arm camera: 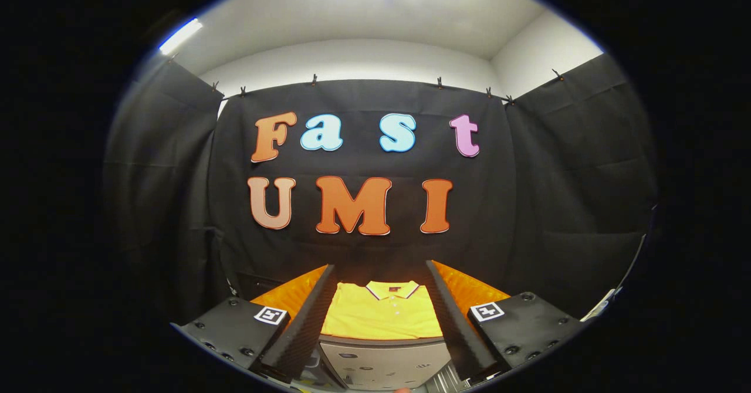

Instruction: Put the clothes into the washing machine and then close the washing machine lid.

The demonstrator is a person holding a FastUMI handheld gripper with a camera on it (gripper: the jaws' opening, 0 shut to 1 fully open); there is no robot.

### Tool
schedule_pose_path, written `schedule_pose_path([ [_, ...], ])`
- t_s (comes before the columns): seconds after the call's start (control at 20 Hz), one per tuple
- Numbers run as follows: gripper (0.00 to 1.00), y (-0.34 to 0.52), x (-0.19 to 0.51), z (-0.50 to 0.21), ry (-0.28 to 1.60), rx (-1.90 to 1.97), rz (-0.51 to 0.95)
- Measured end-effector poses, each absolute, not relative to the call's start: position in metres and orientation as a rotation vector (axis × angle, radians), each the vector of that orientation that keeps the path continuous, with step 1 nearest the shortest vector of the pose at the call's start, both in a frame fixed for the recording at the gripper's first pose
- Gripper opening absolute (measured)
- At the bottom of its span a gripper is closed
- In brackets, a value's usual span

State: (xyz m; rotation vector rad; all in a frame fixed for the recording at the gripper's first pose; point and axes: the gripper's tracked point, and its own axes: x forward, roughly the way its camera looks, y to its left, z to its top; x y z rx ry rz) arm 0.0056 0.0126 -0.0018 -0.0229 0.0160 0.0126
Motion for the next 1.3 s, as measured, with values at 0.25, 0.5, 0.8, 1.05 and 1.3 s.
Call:
schedule_pose_path([
  [0.25,0.98,0.018,-0.005,0.002,0.019,-0.049,0.001],
  [0.5,0.98,0.027,-0.005,-0.006,0.042,-0.061,-0.001],
  [0.8,0.98,0.021,0.024,-0.02,0.075,-0.069,-0.016],
  [1.05,0.98,0.0,0.088,-0.052,0.088,-0.022,-0.048],
  [1.3,0.98,-0.035,0.166,-0.096,0.159,0.016,-0.09],
])
